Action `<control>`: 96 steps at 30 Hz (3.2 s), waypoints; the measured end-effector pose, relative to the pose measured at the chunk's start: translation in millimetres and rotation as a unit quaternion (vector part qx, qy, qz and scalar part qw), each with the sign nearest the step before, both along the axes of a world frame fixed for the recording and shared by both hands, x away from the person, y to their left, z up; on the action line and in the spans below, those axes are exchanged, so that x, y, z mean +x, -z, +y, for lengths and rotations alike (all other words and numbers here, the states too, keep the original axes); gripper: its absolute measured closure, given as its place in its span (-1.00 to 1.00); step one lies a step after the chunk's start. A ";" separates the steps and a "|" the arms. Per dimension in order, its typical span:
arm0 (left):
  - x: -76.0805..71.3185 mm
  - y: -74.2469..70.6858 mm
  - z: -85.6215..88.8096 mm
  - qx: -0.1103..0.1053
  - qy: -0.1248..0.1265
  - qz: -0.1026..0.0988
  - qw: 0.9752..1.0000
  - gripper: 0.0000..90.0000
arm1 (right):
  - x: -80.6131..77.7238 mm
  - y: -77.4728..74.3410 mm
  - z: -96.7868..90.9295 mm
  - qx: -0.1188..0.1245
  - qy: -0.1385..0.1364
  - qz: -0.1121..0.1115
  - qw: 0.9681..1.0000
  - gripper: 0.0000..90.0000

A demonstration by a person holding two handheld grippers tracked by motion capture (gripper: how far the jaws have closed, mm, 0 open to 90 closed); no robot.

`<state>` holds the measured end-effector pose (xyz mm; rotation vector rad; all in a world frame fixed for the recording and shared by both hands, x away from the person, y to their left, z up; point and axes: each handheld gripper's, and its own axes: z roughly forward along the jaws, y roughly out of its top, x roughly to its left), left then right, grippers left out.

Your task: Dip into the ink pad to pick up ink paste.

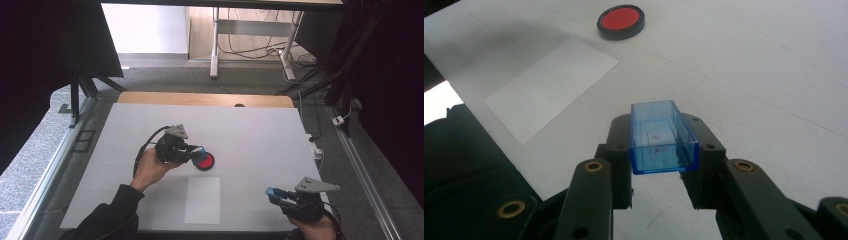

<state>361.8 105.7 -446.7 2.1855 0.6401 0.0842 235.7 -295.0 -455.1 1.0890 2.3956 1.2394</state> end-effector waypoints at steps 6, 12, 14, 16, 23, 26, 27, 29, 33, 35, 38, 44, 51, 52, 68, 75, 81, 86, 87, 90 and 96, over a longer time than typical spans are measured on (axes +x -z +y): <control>11.2 7.5 -7.6 0.011 -0.007 0.006 1.000 0.56 | -0.4 -0.3 -0.2 -0.001 -0.003 0.001 1.000 0.52; 22.3 17.2 -12.2 0.016 -0.012 0.020 1.000 0.56 | -0.4 -0.3 0.1 -0.004 -0.004 -0.001 1.000 0.52; 24.9 20.6 -13.6 0.018 -0.012 0.022 1.000 0.56 | -0.2 -0.2 0.0 -0.002 -0.006 0.000 1.000 0.52; 26.8 23.1 -15.2 0.024 -0.016 0.023 0.999 0.56 | -0.2 -0.1 0.0 -0.002 -0.006 0.000 1.000 0.52; 31.9 31.4 -21.4 0.039 -0.023 0.028 0.999 0.56 | -0.2 0.0 0.1 -0.001 -0.006 0.000 1.000 0.52; 33.5 34.6 -24.2 0.044 -0.025 0.031 0.998 0.56 | -0.2 0.1 0.1 0.000 -0.005 0.000 1.000 0.52; 34.2 35.5 -24.8 0.046 -0.025 0.032 0.998 0.56 | -0.1 -0.1 -0.2 -0.001 -0.006 0.001 1.000 0.52; 35.2 37.3 -26.1 0.050 -0.027 0.033 0.998 0.56 | -0.3 0.0 -0.1 0.001 -0.005 0.001 1.000 0.52; 37.0 40.5 -27.2 0.057 -0.033 0.039 0.997 0.56 | -0.4 -0.1 -0.2 0.000 -0.004 0.001 1.000 0.52; 38.0 42.0 -26.7 0.060 -0.035 0.040 0.997 0.56 | -0.5 -0.4 -0.4 -0.002 -0.005 0.001 1.000 0.52; 39.1 44.0 -26.7 0.062 -0.037 0.039 0.997 0.56 | -0.4 -0.2 -0.3 -0.001 -0.007 0.002 1.000 0.52; 38.9 44.3 -28.7 0.068 -0.039 0.039 0.996 0.57 | -0.2 0.1 -0.1 -0.001 -0.005 0.001 1.000 0.52; 33.1 41.5 -36.4 0.103 -0.032 0.015 0.994 0.57 | -0.2 0.1 0.2 -0.002 -0.005 0.001 1.000 0.52; 32.4 41.2 -37.4 0.107 -0.034 0.012 0.994 0.57 | -0.1 0.1 0.2 -0.002 -0.004 0.001 1.000 0.52; 40.2 44.9 -29.9 0.069 -0.051 0.058 0.995 0.57 | -0.2 0.2 0.8 -0.006 -0.004 0.002 1.000 0.52; 30.5 41.9 -40.0 0.107 -0.050 0.018 0.993 0.57 | -0.2 0.0 1.0 -0.009 -0.003 0.003 1.000 0.52; 22.5 41.2 -45.9 0.130 -0.054 -0.011 0.990 0.57 | -0.4 0.0 1.1 -0.009 -0.005 0.002 1.000 0.52; 25.9 42.9 -39.5 0.104 -0.057 0.005 0.993 0.57 | -0.4 0.1 0.5 -0.005 -0.003 0.001 1.000 0.52; 26.7 42.9 -38.8 0.100 -0.058 0.008 0.993 0.57 | -0.2 0.1 0.4 -0.005 -0.003 0.001 1.000 0.52; 27.3 41.7 -39.1 0.102 -0.057 0.008 0.993 0.56 | -0.3 0.0 0.4 -0.006 -0.002 0.000 1.000 0.52; 24.4 29.9 -37.1 0.084 -0.054 -0.001 0.995 0.56 | -0.3 0.0 0.2 -0.005 -0.001 0.000 1.000 0.52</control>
